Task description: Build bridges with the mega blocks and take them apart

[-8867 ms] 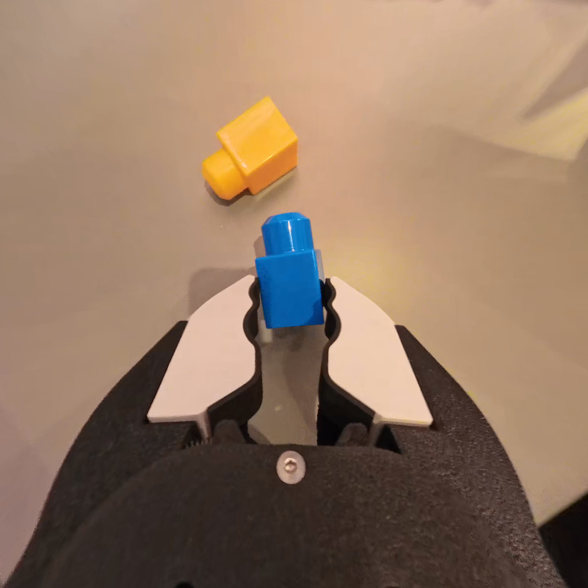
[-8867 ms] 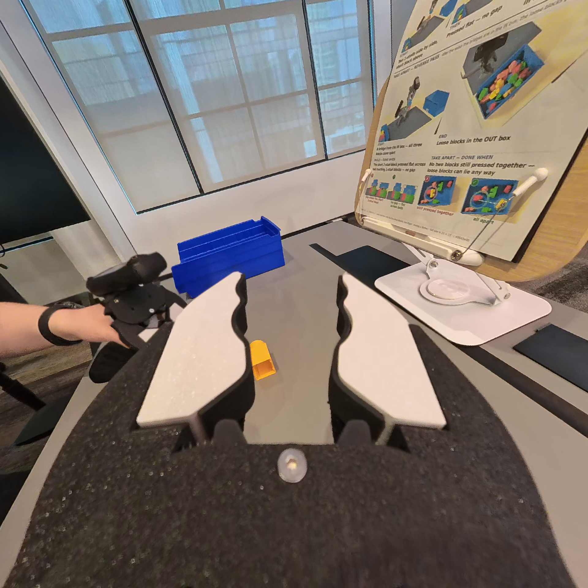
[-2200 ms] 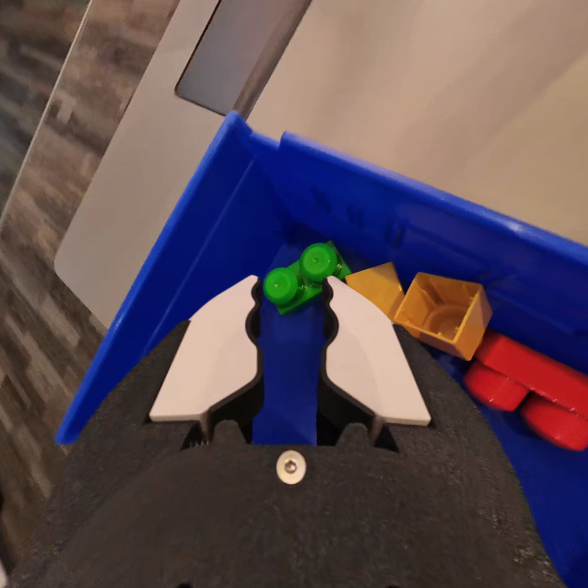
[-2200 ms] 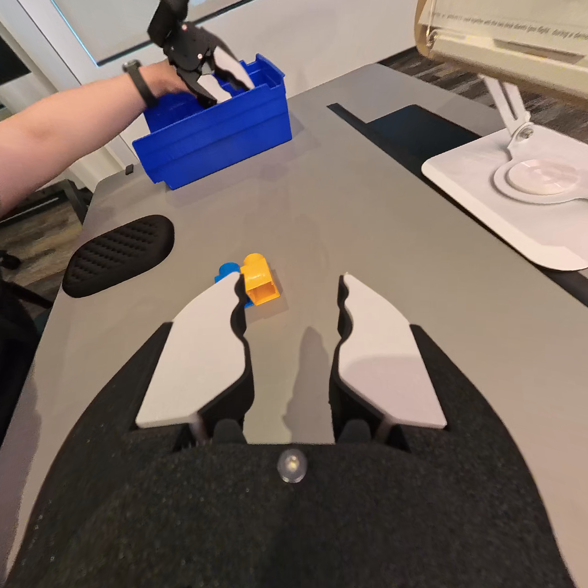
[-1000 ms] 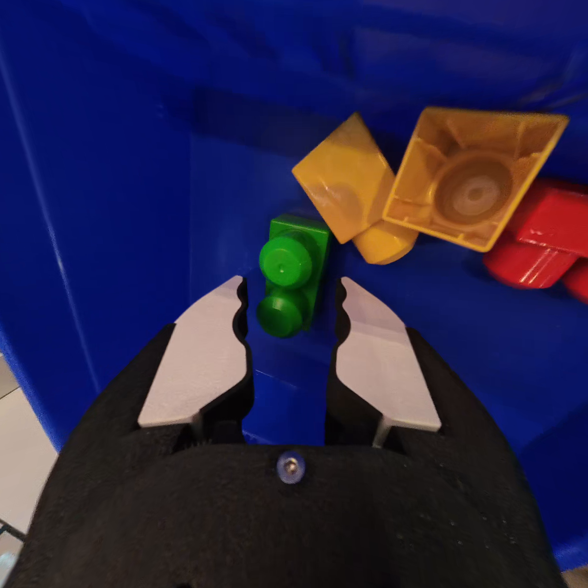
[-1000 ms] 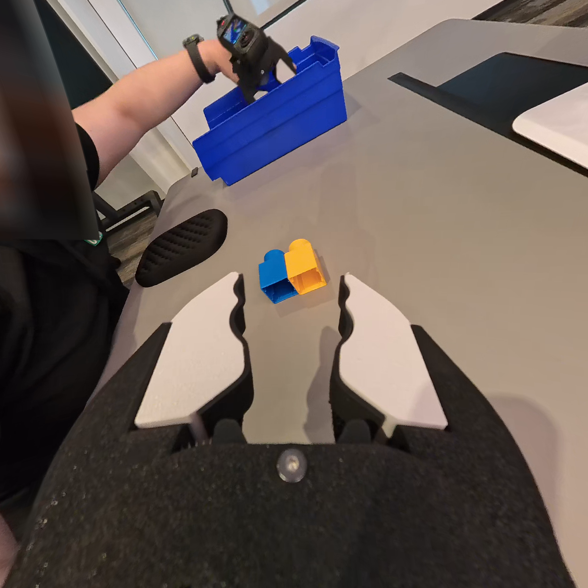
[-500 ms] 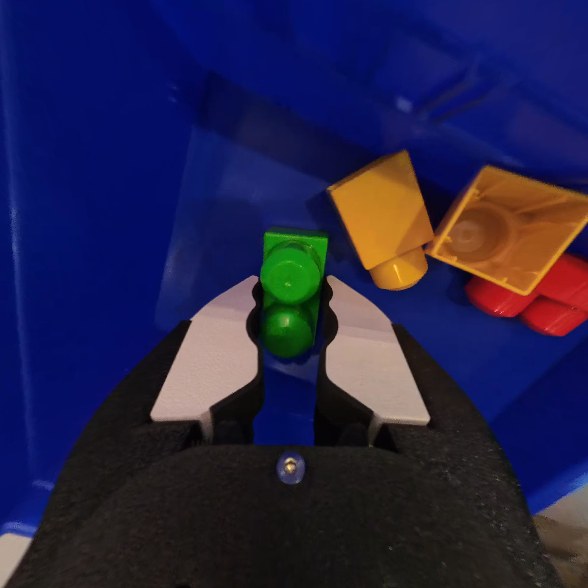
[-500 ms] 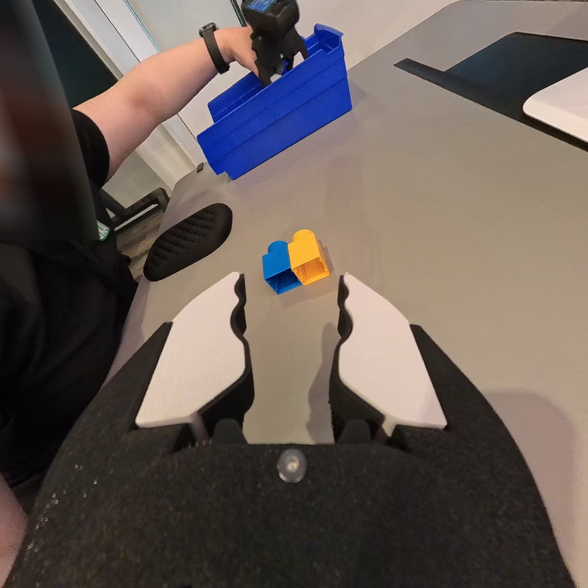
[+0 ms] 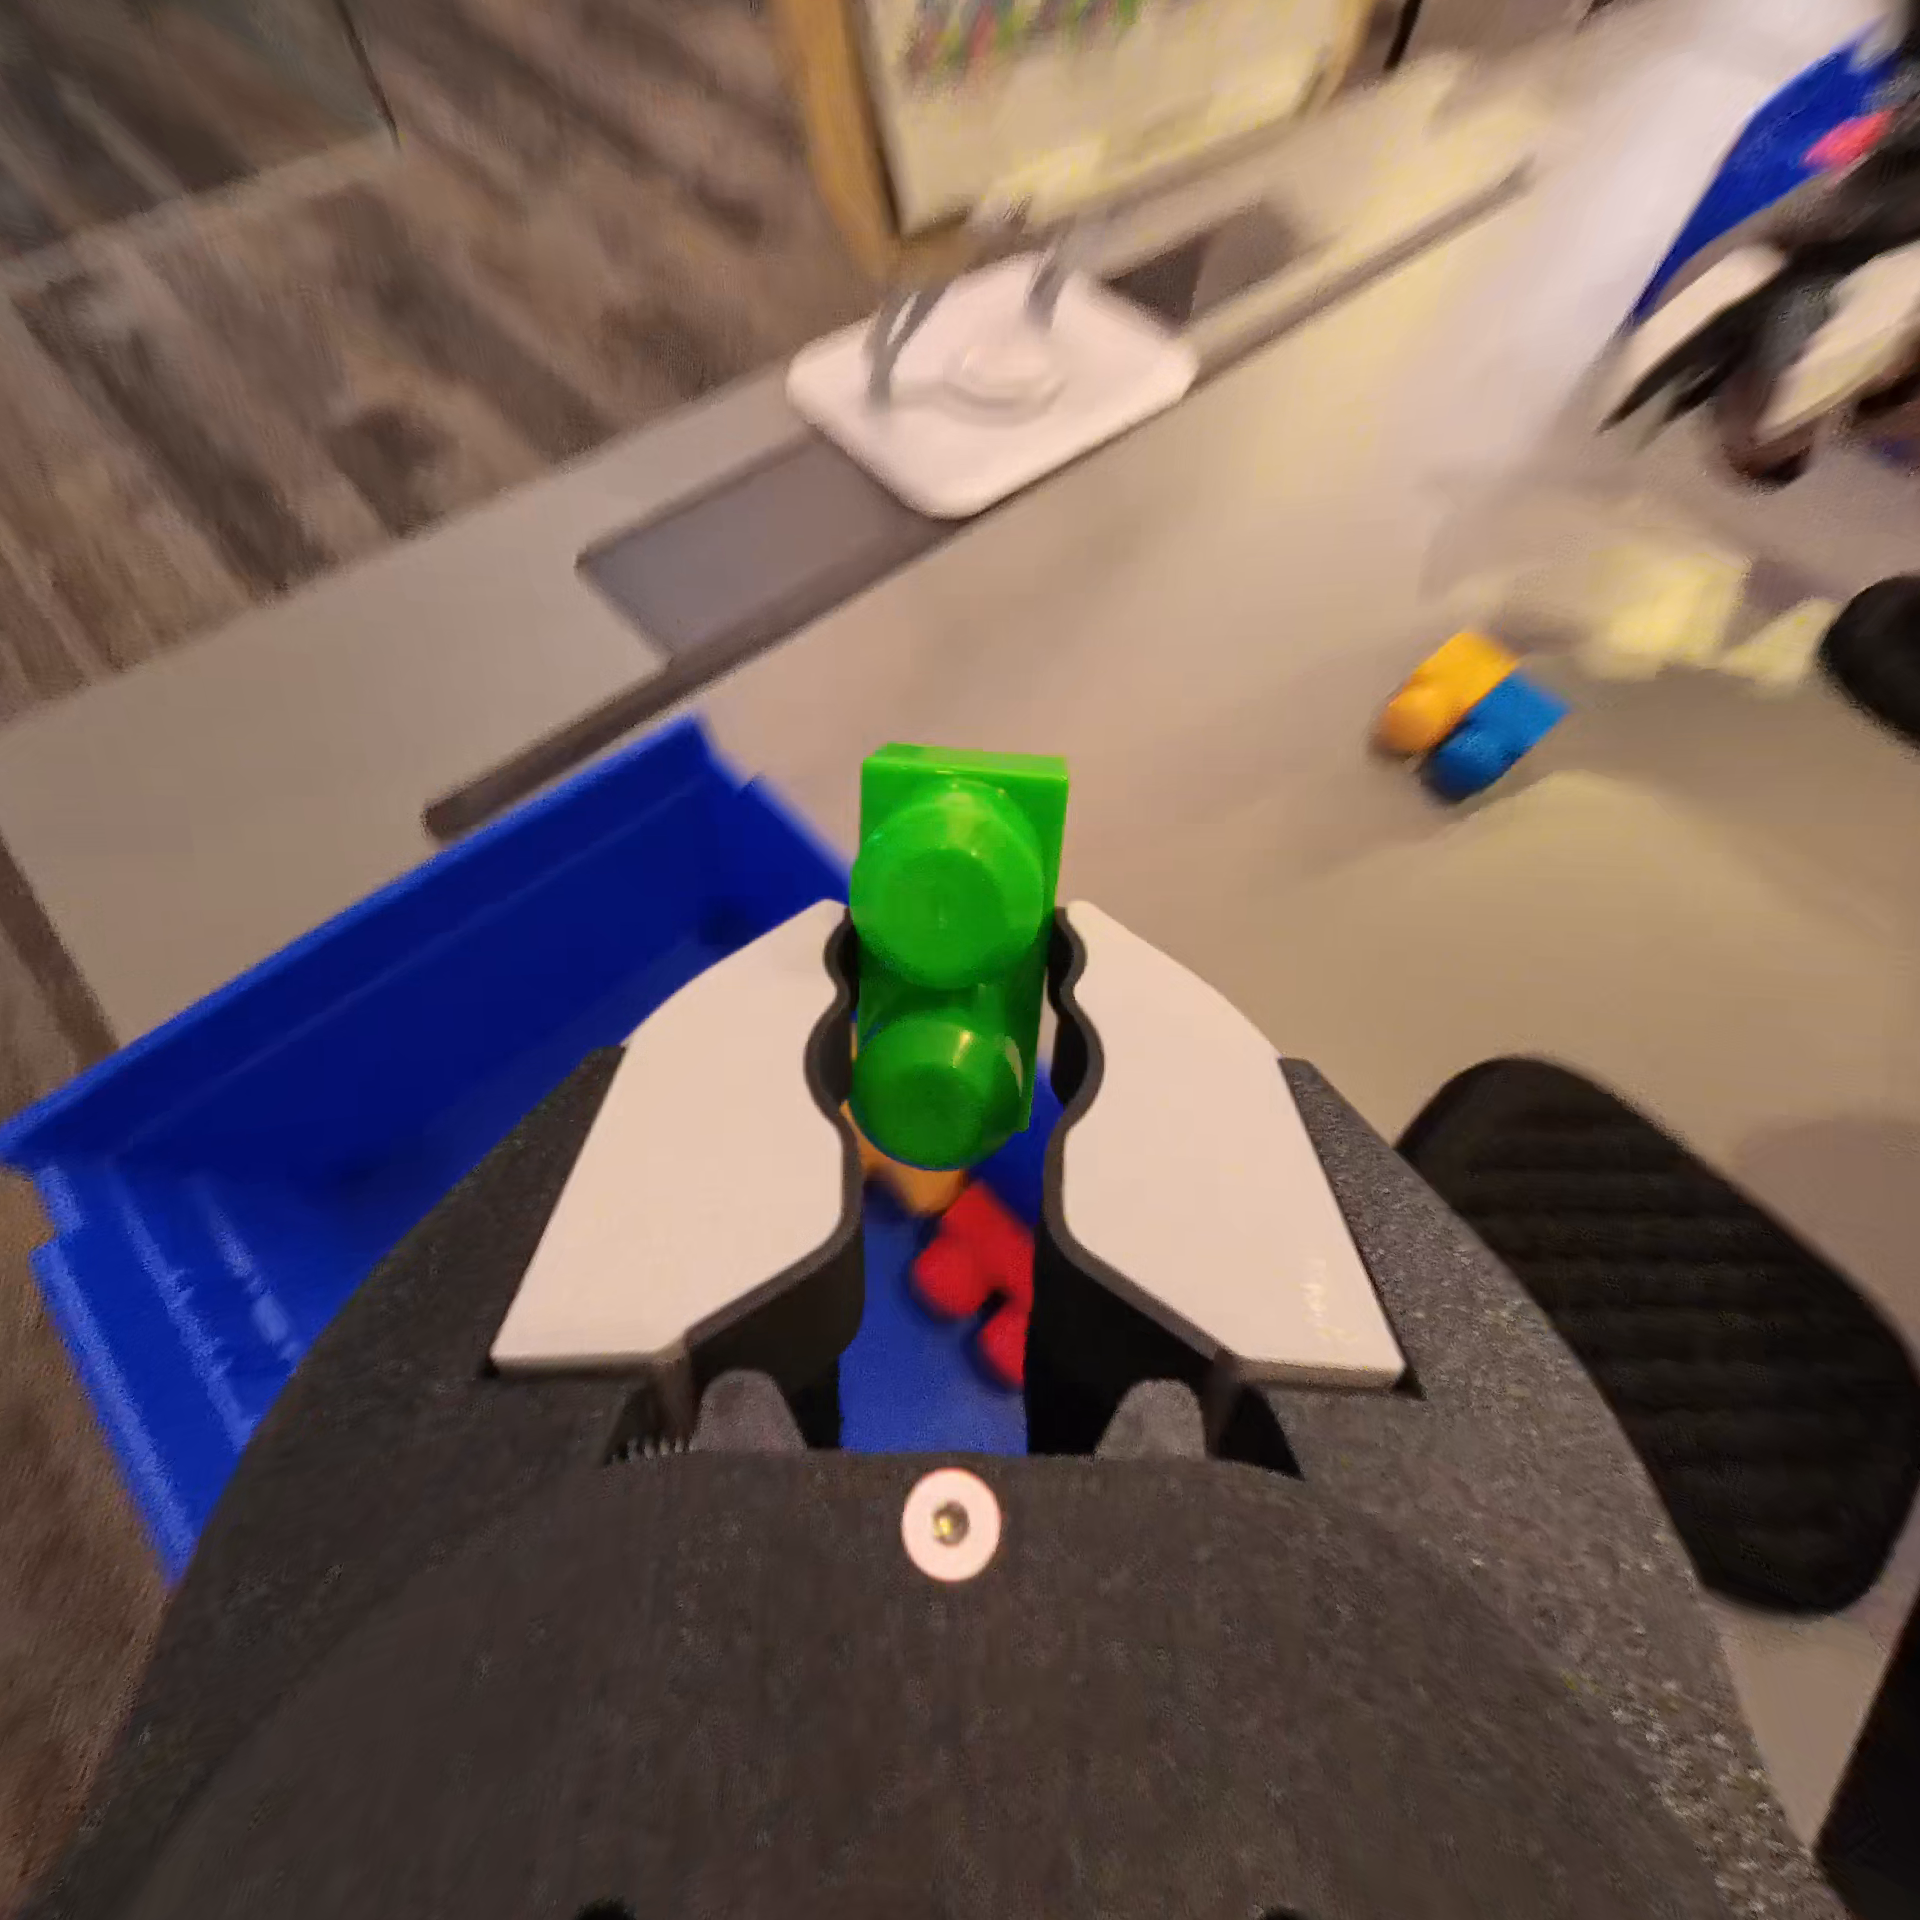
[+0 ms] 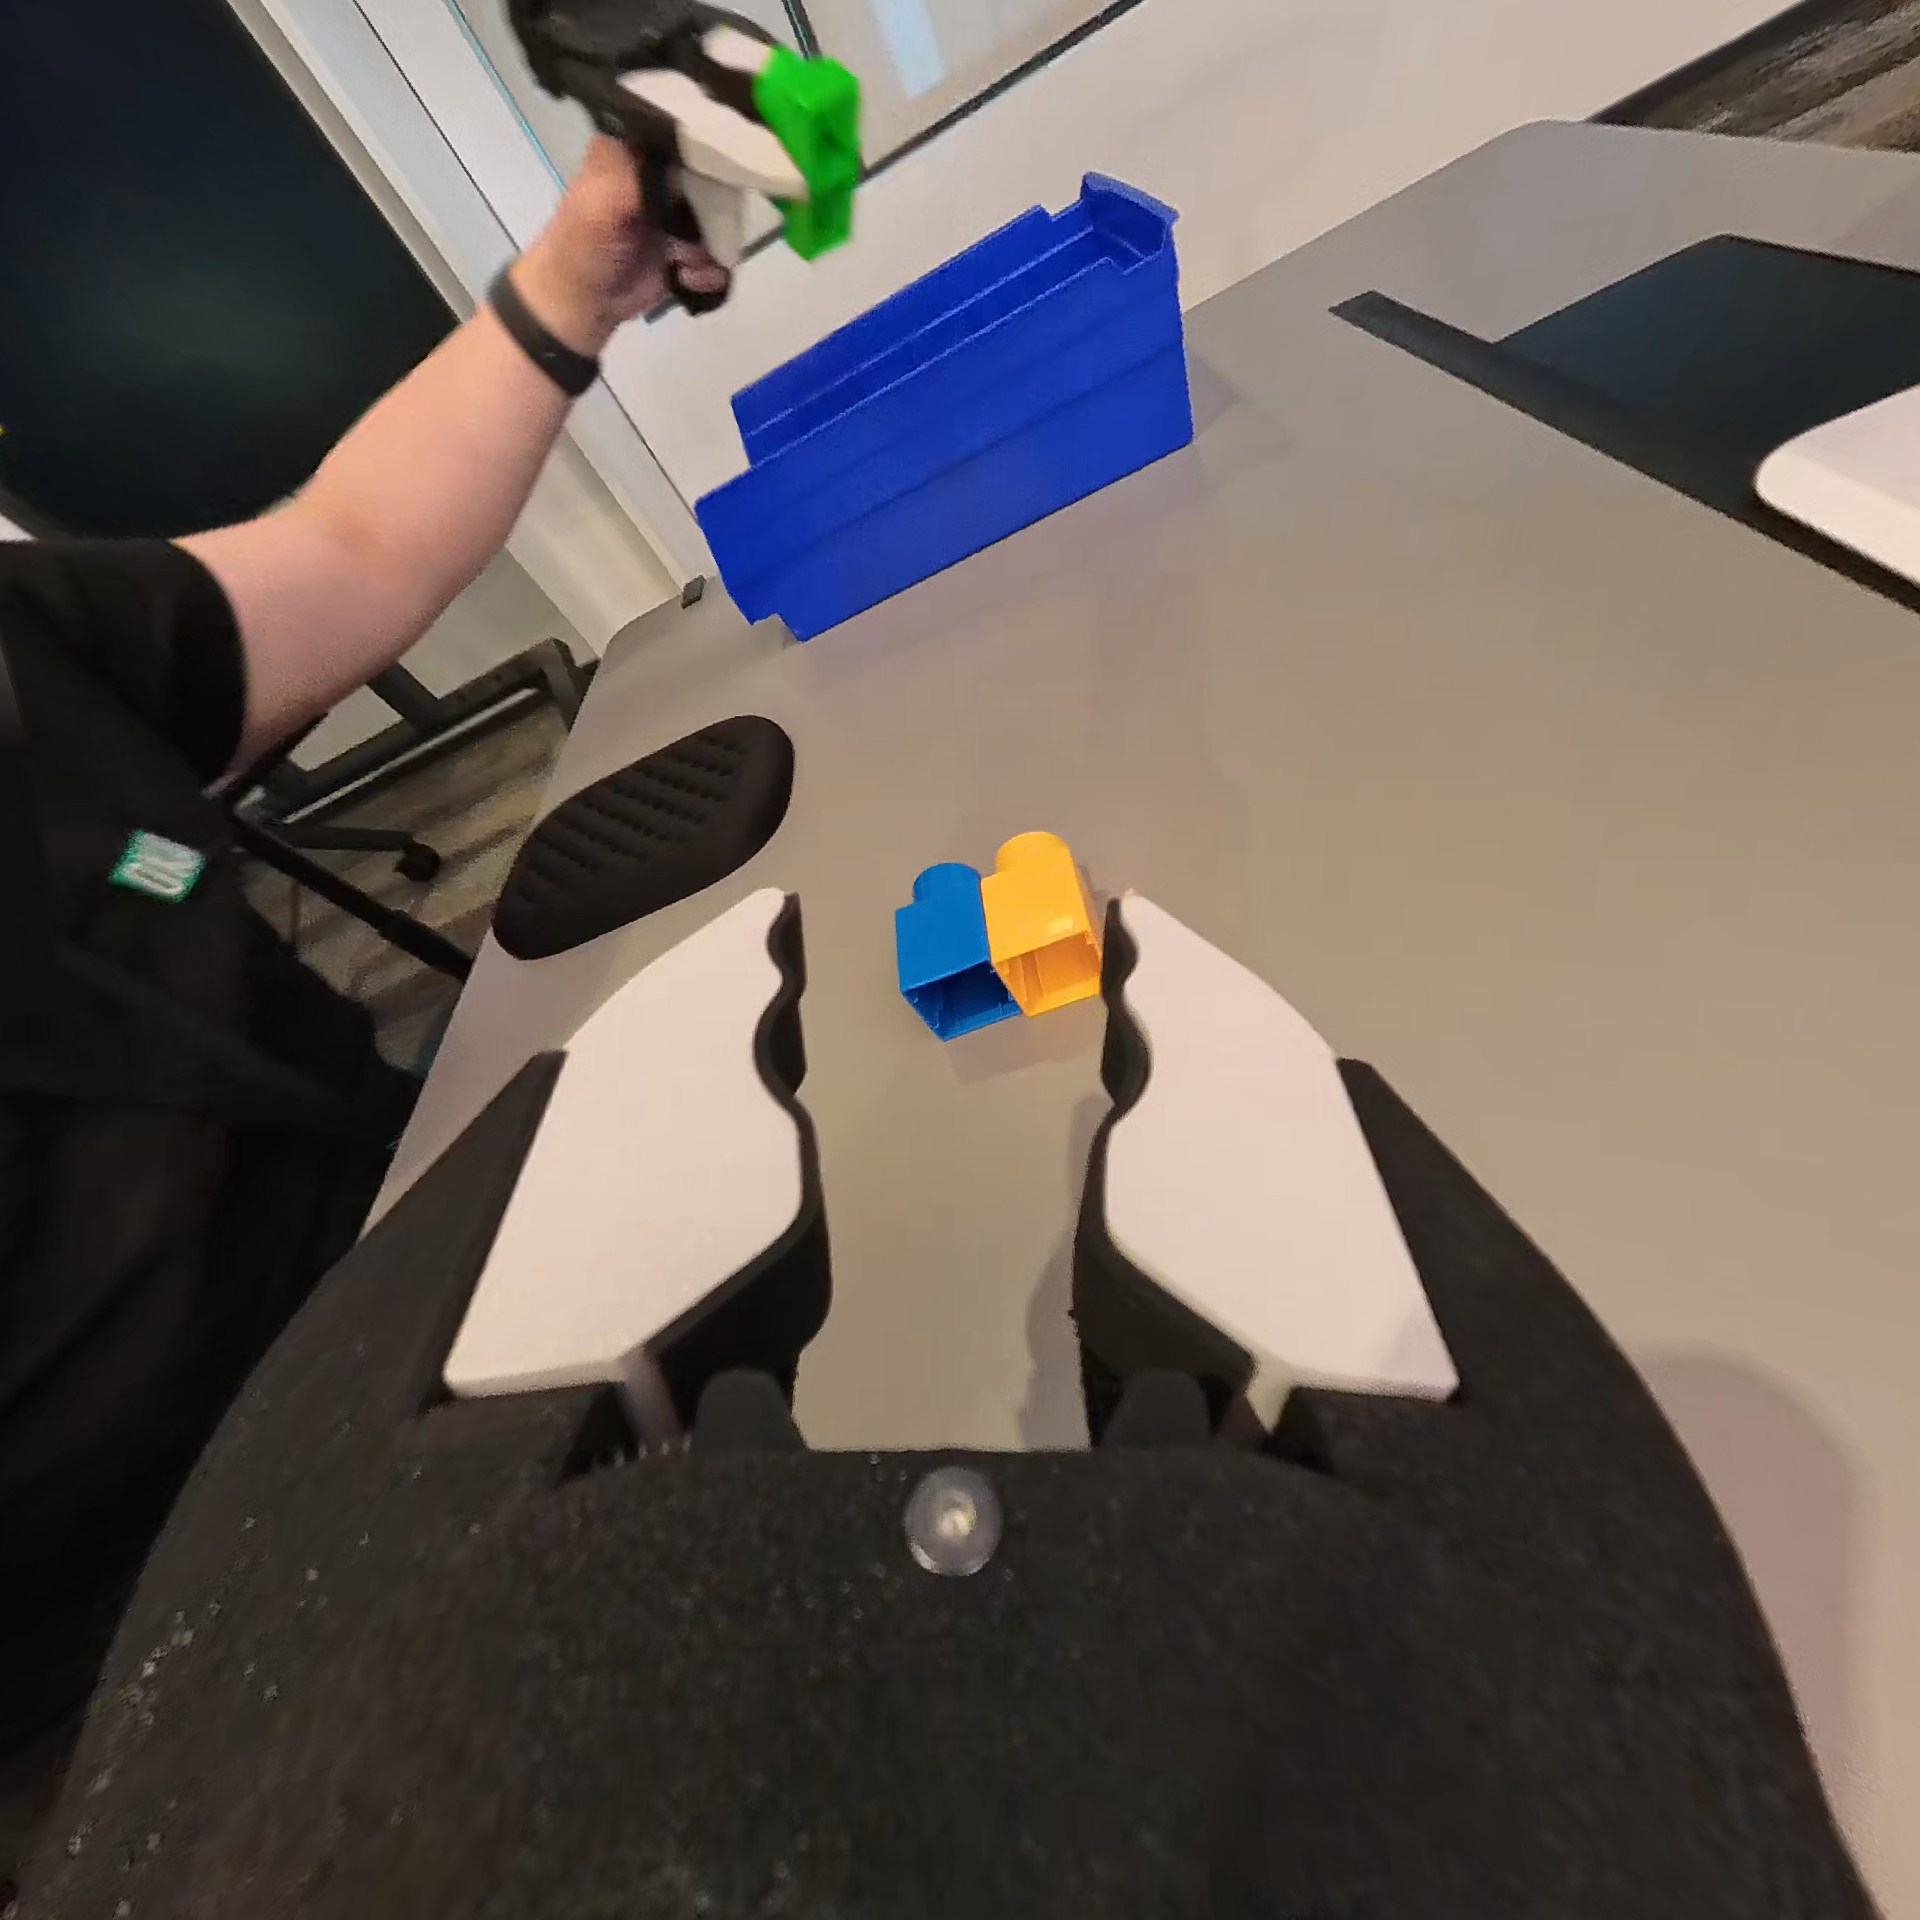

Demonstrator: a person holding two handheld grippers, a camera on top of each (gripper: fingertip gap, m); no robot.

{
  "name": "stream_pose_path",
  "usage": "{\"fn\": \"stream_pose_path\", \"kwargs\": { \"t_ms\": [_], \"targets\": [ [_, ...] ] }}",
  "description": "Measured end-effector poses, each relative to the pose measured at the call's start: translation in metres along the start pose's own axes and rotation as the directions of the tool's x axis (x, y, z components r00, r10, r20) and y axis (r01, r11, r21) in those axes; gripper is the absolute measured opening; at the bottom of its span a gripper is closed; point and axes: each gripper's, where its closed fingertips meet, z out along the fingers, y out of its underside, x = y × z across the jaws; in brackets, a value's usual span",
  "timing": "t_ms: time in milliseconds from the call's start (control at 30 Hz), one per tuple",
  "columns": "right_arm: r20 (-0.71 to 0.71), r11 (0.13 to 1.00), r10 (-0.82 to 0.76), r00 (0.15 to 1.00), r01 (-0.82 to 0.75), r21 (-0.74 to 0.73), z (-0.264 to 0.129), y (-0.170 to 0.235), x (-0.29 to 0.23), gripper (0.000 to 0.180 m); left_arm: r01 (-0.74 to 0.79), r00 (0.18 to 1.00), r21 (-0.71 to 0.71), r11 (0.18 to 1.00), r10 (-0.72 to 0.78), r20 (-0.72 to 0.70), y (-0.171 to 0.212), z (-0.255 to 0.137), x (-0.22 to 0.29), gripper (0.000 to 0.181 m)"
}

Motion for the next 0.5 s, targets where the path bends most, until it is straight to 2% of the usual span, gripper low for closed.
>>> {"fn": "stream_pose_path", "kwargs": {
  "t_ms": [133,233,367,500],
  "targets": [
    [-0.072,0.993,-0.099,0.993,0.093,-0.077,0.015,0.001,-0.004,0.053,-0.104,0.994,0.211,0.972,0.097,0.042,-0.036,-0.008,0.079,0.034],
    [-0.082,0.964,-0.208,0.975,0.190,-0.186,0.029,0.005,-0.017,0.056,-0.102,0.995,0.315,0.943,0.100,0.022,-0.041,0.008,0.130,0.034],
    [-0.064,0.867,-0.380,0.923,0.331,-0.373,0.052,0.014,-0.028,0.067,-0.021,0.992,0.417,0.909,0.071,-0.105,-0.039,0.038,0.188,0.034],
    [-0.122,0.739,-0.487,0.865,0.333,-0.586,0.066,0.027,-0.007,0.083,0.028,0.987,0.476,0.879,0.050,-0.151,-0.037,0.057,0.218,0.034]
  ]
}}
